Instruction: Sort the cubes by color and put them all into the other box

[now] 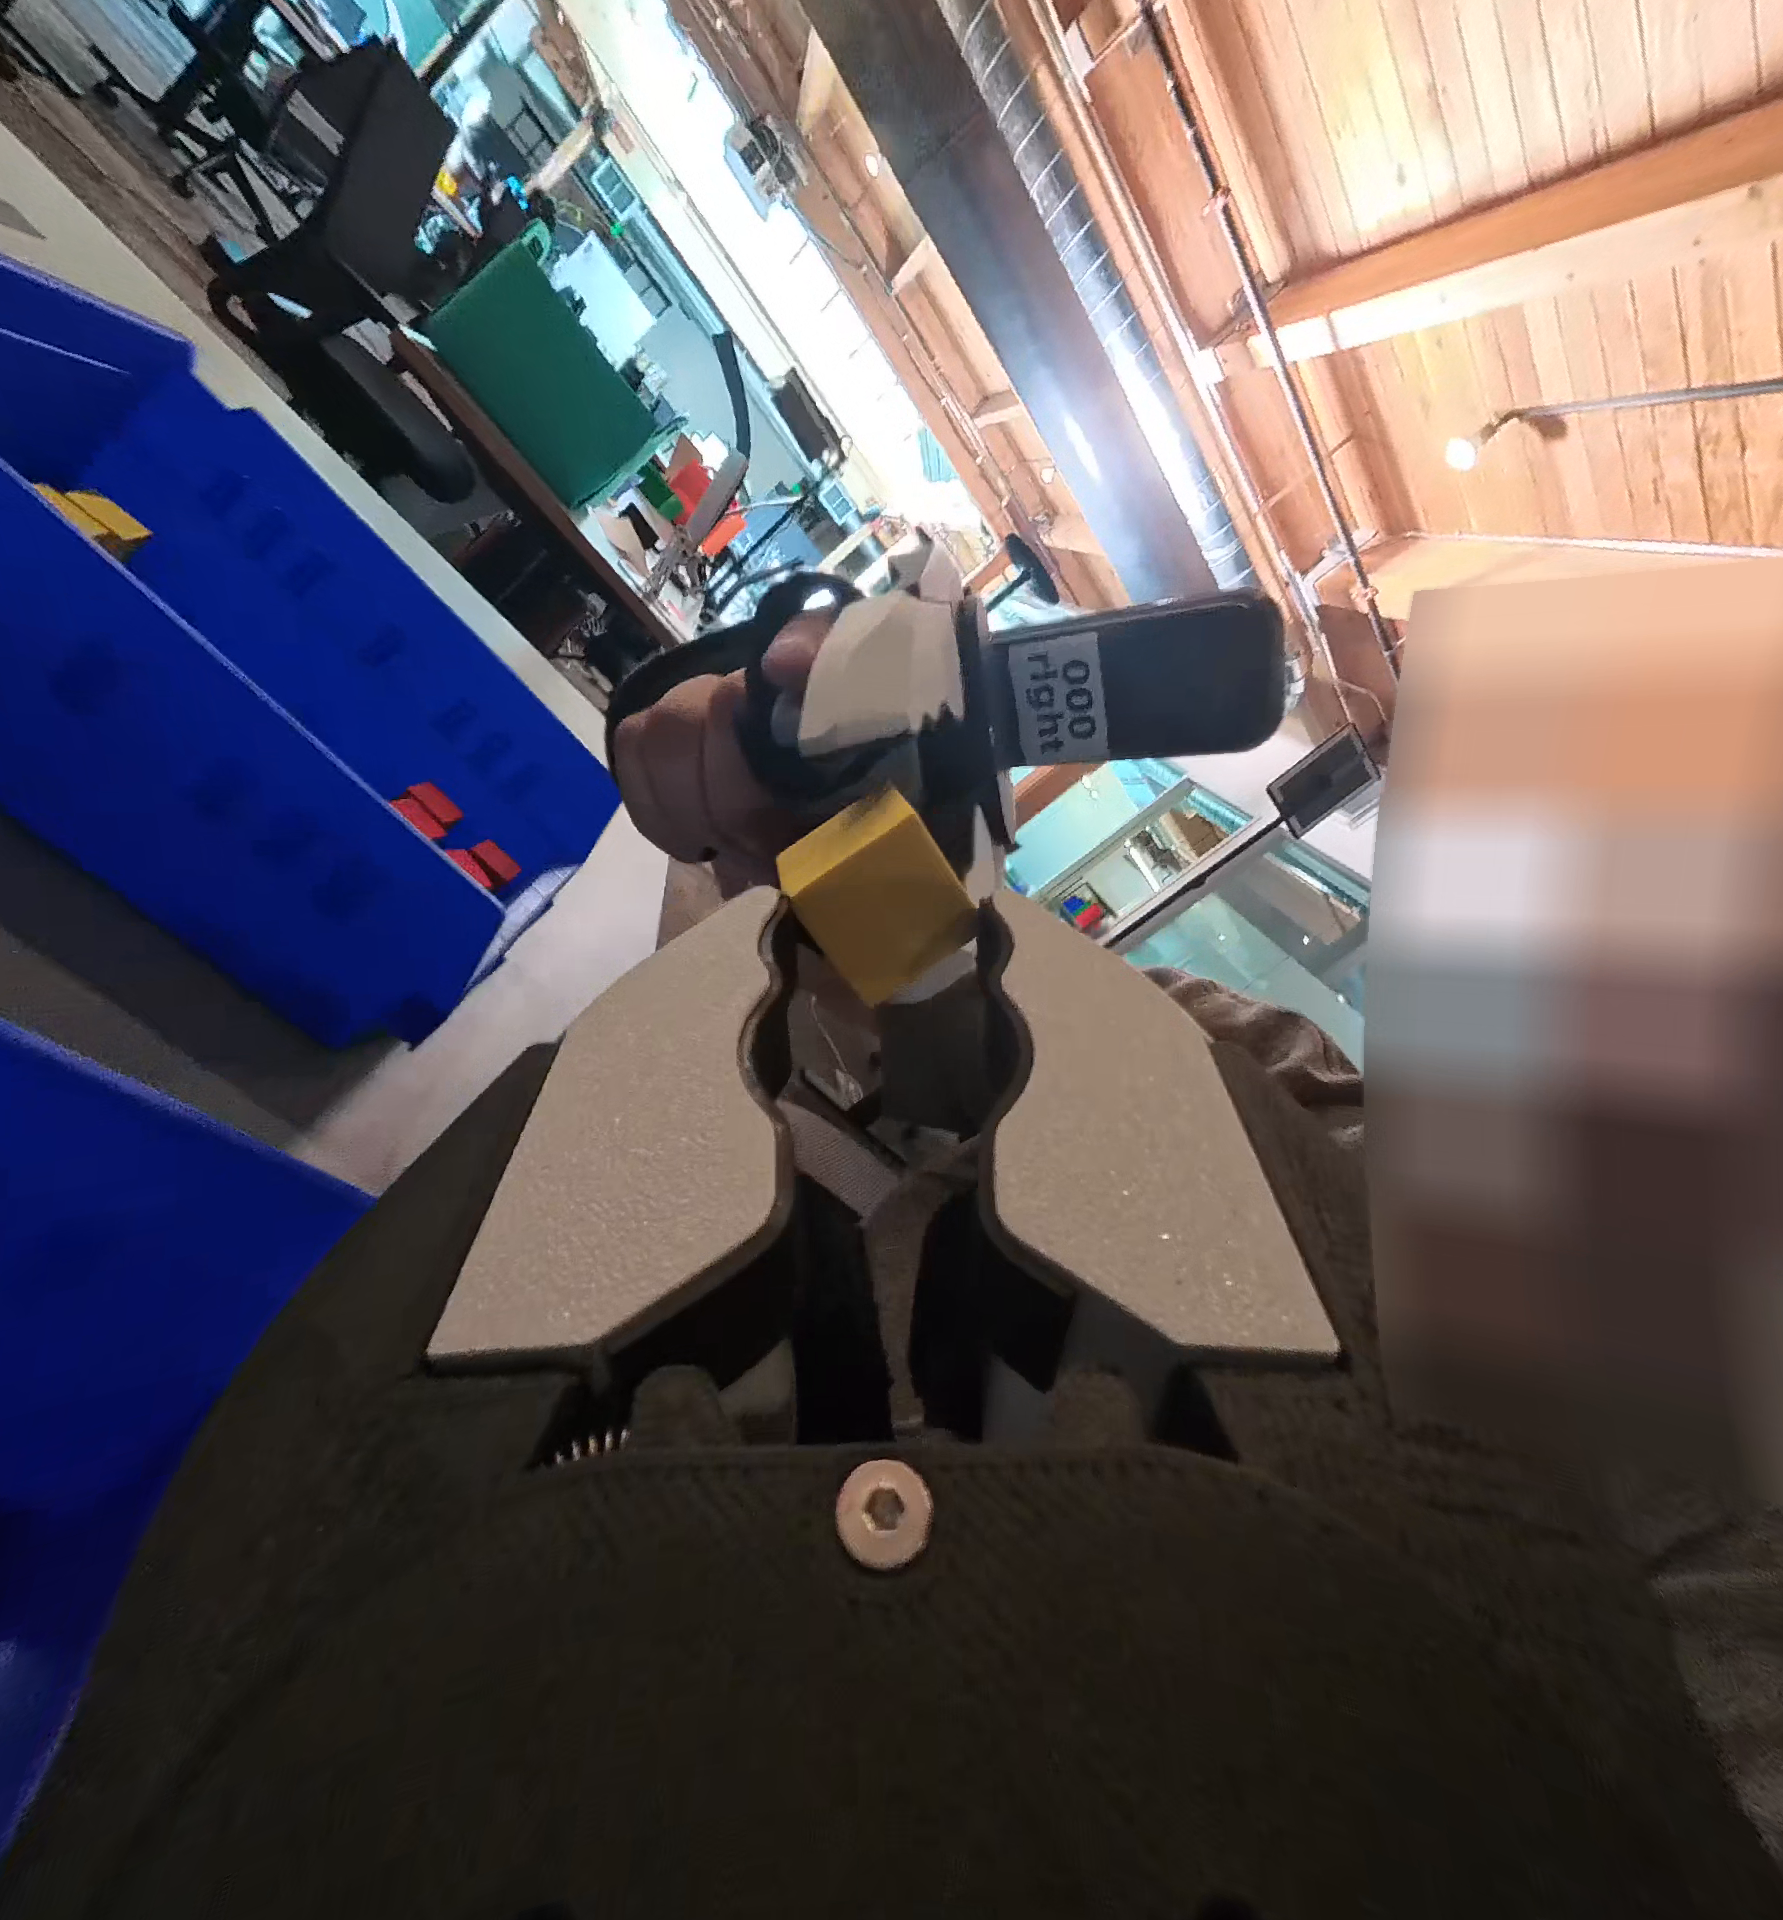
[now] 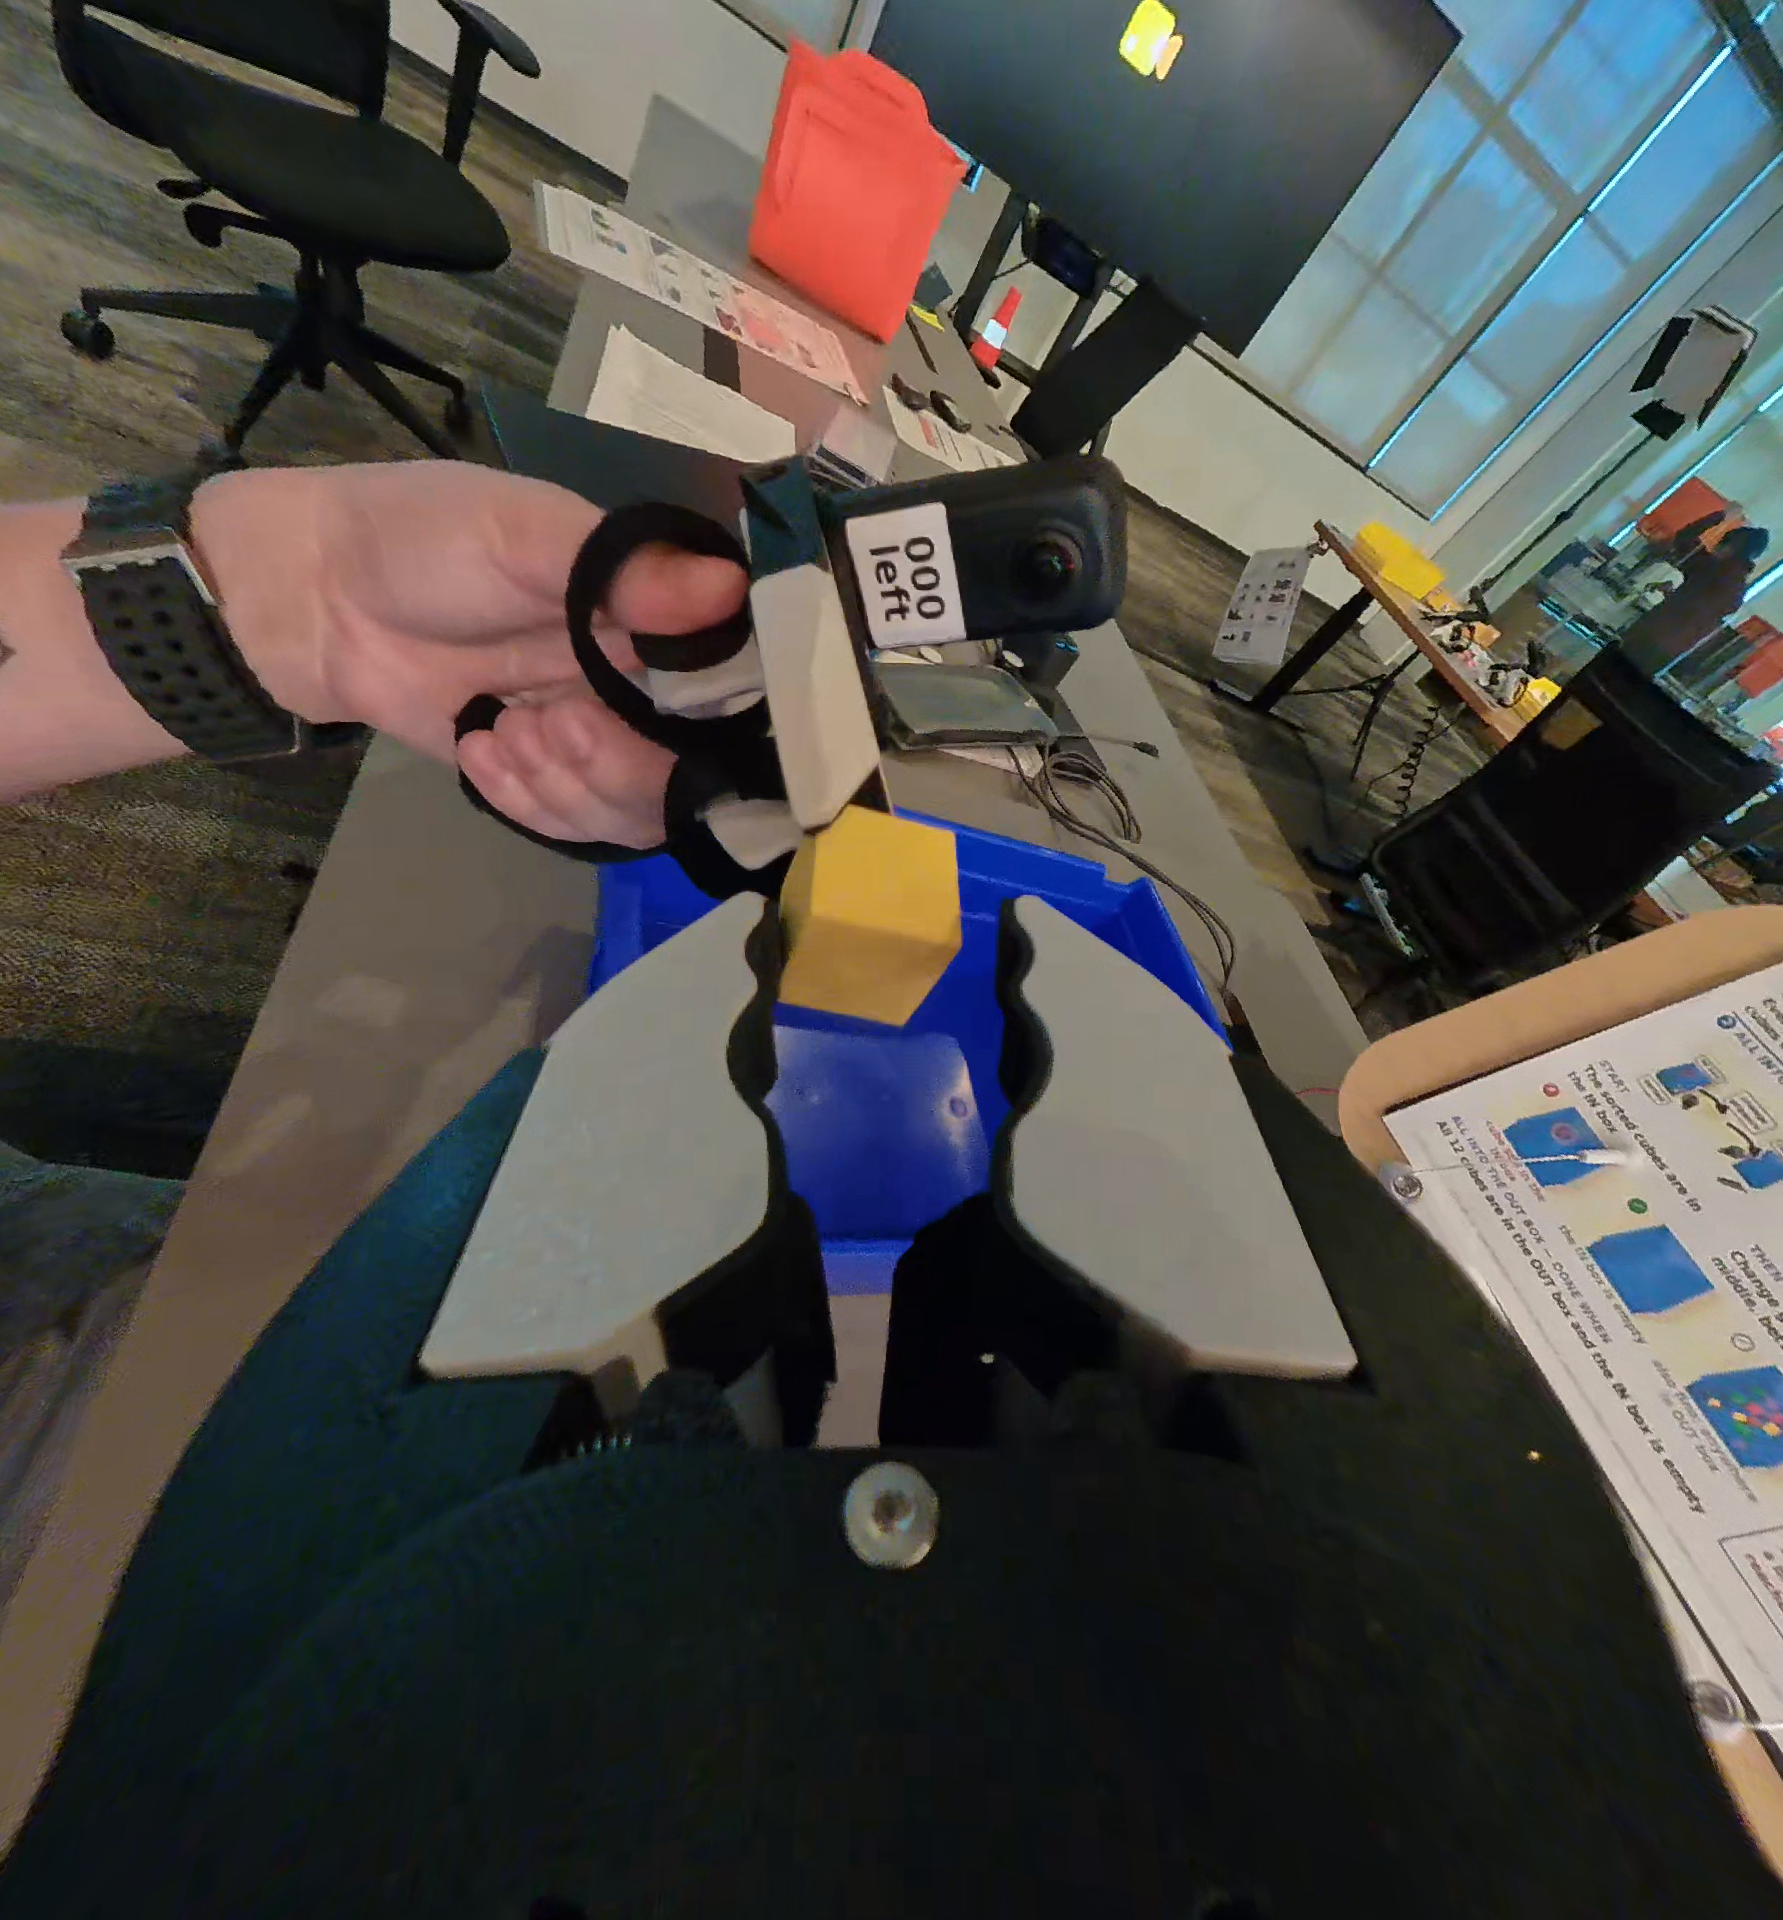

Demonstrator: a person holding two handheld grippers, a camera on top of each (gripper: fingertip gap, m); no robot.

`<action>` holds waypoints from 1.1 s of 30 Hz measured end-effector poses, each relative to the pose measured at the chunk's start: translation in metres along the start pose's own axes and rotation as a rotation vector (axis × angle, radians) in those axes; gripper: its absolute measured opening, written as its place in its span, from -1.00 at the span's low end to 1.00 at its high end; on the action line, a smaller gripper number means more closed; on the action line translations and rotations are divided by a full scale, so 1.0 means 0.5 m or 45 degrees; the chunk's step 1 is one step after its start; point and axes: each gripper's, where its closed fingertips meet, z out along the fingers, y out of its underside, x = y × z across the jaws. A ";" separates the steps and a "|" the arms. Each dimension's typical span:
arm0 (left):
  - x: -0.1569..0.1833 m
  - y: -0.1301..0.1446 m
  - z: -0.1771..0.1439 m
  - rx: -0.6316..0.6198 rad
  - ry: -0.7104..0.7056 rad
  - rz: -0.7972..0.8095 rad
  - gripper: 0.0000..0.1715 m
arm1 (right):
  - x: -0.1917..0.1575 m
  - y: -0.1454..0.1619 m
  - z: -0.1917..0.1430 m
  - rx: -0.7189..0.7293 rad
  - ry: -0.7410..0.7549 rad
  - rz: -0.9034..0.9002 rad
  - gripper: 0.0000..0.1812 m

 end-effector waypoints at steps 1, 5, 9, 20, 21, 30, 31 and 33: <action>0.004 0.000 0.002 -0.002 0.008 0.007 -0.61 | -0.002 -0.004 -0.001 0.004 -0.007 -0.001 -0.59; 0.013 -0.002 0.004 0.001 0.025 0.038 -0.61 | -0.007 -0.014 -0.004 0.004 -0.010 -0.007 -0.65; 0.021 -0.007 0.007 0.022 0.053 0.049 -0.59 | -0.006 -0.016 -0.015 -0.011 -0.017 -0.027 -0.66; 0.035 -0.037 -0.052 0.119 -0.087 0.122 -0.60 | 0.154 0.237 -0.228 -0.759 0.033 -0.127 -0.66; 0.040 -0.038 -0.055 0.122 -0.087 0.132 -0.62 | 0.169 0.289 -0.261 -0.888 -0.012 -0.107 -0.66; 0.053 -0.033 -0.063 0.100 -0.089 0.152 -0.74 | 0.200 0.646 -0.432 -1.690 -0.323 0.042 -0.66; 0.049 -0.032 -0.065 0.099 -0.101 0.149 -0.77 | 0.201 0.669 -0.440 -1.734 -0.335 0.049 -0.66; 0.041 -0.031 -0.071 0.101 -0.130 0.142 -0.83 | 0.208 0.706 -0.456 -1.813 -0.333 0.080 -0.66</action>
